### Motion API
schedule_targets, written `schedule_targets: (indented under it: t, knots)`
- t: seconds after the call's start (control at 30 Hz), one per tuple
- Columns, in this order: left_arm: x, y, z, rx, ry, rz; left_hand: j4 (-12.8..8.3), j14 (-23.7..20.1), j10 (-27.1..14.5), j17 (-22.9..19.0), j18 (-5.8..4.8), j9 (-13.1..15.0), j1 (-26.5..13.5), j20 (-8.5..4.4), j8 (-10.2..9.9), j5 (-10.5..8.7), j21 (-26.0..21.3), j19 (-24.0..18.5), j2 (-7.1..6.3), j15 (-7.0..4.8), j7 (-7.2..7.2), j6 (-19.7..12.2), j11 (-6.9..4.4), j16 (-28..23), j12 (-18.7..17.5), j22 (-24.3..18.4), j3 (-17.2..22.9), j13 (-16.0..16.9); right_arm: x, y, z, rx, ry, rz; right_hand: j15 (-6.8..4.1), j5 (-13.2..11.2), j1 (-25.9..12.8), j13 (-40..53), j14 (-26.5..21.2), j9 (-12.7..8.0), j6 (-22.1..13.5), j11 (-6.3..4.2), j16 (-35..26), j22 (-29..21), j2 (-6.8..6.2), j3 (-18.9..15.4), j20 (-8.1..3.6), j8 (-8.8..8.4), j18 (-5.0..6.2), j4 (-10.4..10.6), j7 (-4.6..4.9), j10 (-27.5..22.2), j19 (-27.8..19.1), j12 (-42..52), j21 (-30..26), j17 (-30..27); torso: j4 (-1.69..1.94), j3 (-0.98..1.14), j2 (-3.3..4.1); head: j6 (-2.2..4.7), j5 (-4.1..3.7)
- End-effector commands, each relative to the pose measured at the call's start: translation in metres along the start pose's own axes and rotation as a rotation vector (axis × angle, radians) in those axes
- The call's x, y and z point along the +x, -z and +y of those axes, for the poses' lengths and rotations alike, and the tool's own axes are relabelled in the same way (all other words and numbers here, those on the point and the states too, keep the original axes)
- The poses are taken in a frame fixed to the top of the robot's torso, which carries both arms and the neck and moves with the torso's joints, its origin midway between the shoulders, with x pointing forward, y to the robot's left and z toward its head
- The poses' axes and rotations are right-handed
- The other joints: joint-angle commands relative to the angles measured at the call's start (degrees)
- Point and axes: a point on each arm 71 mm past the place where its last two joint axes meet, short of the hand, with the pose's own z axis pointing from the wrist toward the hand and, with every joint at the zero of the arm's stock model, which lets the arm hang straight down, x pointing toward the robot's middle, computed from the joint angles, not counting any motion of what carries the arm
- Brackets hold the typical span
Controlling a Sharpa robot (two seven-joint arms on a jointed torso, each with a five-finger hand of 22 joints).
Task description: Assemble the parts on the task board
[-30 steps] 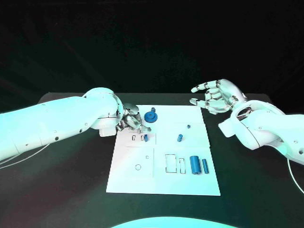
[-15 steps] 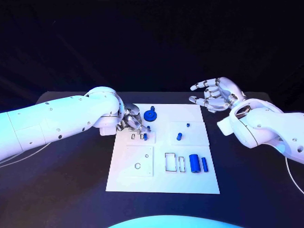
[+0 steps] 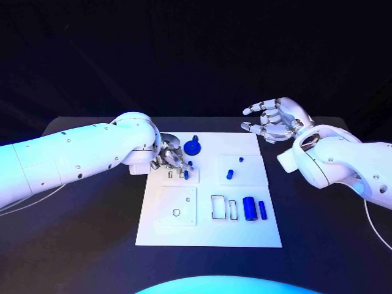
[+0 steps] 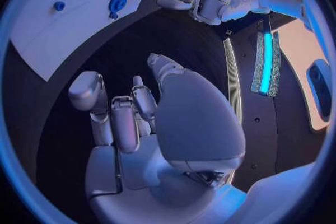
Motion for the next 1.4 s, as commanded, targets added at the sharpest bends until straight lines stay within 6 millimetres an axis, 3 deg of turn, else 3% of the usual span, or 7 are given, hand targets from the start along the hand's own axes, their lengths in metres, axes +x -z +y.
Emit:
schedule_targets:
  t: [0.03,0.67,0.93,1.13,1.23,1.27,1.4]
  knots:
    - [0.0024,-0.0009,-0.0017,0.006,-0.001,0.024,-0.22,3.74,-0.5,10.87,-0.06,0.12,0.37,-0.02,-0.07,0.12,-0.23,-0.23,0.59,0.34,0.03,-0.45,0.01,-0.26,0.08,0.08,0.36,0.04,0.0002,-0.0005,0.0016,-0.012,-0.002,-0.004,-0.01,0.37,0.04,0.03,3.16,0.09,-0.33,-0.08,-0.24,0.0,0.09,0.32,-0.1,0.21,0.9,0.07,0.0,-0.24,-0.25,-0.05,-0.22,5.68,0.05,0.07,-0.02,-0.03,-0.11]
    - [0.0066,-0.0062,-0.0024,0.005,0.009,0.051,-0.28,3.84,-0.42,11.04,-0.09,0.62,2.89,0.02,-0.24,0.14,-0.15,-0.13,1.1,0.32,-0.01,-0.48,-0.02,-0.16,0.34,0.31,1.35,0.37,0.0002,-0.001,0.0013,-0.01,0.001,-0.005,-0.03,0.46,0.17,-0.02,3.1,0.13,-0.3,-0.1,-0.37,-0.18,0.14,0.48,-0.12,0.33,0.95,0.02,-0.01,-0.23,-0.35,-0.05,-0.5,5.47,0.01,0.16,-0.03,-0.16,-0.5]
    - [0.008,-0.0063,-0.004,0.021,0.05,0.063,-0.5,4.01,-0.15,11.33,-0.17,1.61,8.0,-0.12,-0.26,-0.06,0.08,0.16,1.64,0.01,-0.42,-0.25,-0.4,0.02,0.63,0.88,4.87,0.79,0.0,-0.0013,0.0008,-0.008,0.002,-0.004,-0.04,0.49,0.23,-0.02,3.1,0.15,-0.29,-0.11,-0.39,-0.21,0.15,0.54,-0.13,0.39,0.96,0.0,-0.02,-0.21,-0.35,-0.04,-0.55,5.44,0.03,0.15,-0.04,-0.18,-0.49]
    - [0.008,-0.0059,-0.0036,0.033,0.096,0.065,-0.48,4.35,0.52,11.91,-0.35,3.86,13.73,-0.53,0.18,-0.14,0.53,0.75,-0.4,-0.44,-0.8,-0.21,-0.96,0.41,0.67,2.06,14.89,1.16,0.0,-0.0016,0.0003,-0.006,0.004,-0.003,-0.04,0.53,0.26,-0.06,3.08,0.17,-0.27,-0.11,-0.43,-0.25,0.16,0.59,-0.14,0.43,0.97,-0.01,-0.02,-0.23,-0.38,-0.06,-0.62,5.39,0.09,0.09,-0.04,-0.13,-0.5]
    - [0.0079,-0.0054,-0.0026,0.037,0.118,0.064,-2.02,4.52,0.94,12.22,-0.47,4.97,15.78,-0.66,0.47,-0.07,0.81,1.11,-1.45,-0.68,-1.06,-0.6,-1.11,0.64,0.72,2.75,20.56,1.39,-0.0001,-0.0017,0.0001,-0.005,0.004,-0.002,-0.05,0.6,0.3,-0.08,3.08,0.19,-0.24,-0.12,-0.45,-0.23,0.16,0.64,-0.14,0.49,0.96,-0.03,-0.03,-0.24,-0.35,-0.07,-0.61,5.37,0.08,0.08,0.01,-0.16,-0.49]
    - [0.0077,-0.0051,-0.002,0.039,0.127,0.062,-2.57,4.61,1.36,12.37,-0.58,6.19,15.05,-0.61,0.97,-0.08,0.96,1.27,-3.3,-0.63,-1.04,-0.76,-0.88,0.73,0.7,3.11,25.56,1.46,-0.0002,-0.0018,0.0,-0.004,0.005,-0.002,-0.05,0.6,0.3,-0.08,3.08,0.19,-0.24,-0.12,-0.45,-0.23,0.16,0.64,-0.14,0.49,0.96,-0.03,-0.03,-0.24,-0.35,-0.07,-0.61,5.37,0.08,0.09,0.01,-0.19,-0.5]
    - [0.0072,-0.0038,0.0003,0.041,0.153,0.054,-4.28,4.82,2.16,12.74,-0.69,7.86,13.65,-0.66,1.69,-0.19,1.33,1.74,-5.03,-0.67,-1.04,-0.79,-1.12,1.01,1.08,4.0,30.64,1.97,-0.0002,-0.0021,-0.0005,-0.003,0.005,-0.002,-0.05,0.6,0.3,-0.08,3.08,0.19,-0.24,-0.12,-0.45,-0.23,0.16,0.64,-0.14,0.49,0.96,-0.03,-0.03,-0.24,-0.35,-0.07,-0.61,5.37,0.09,0.11,0.0,-0.2,-0.51]
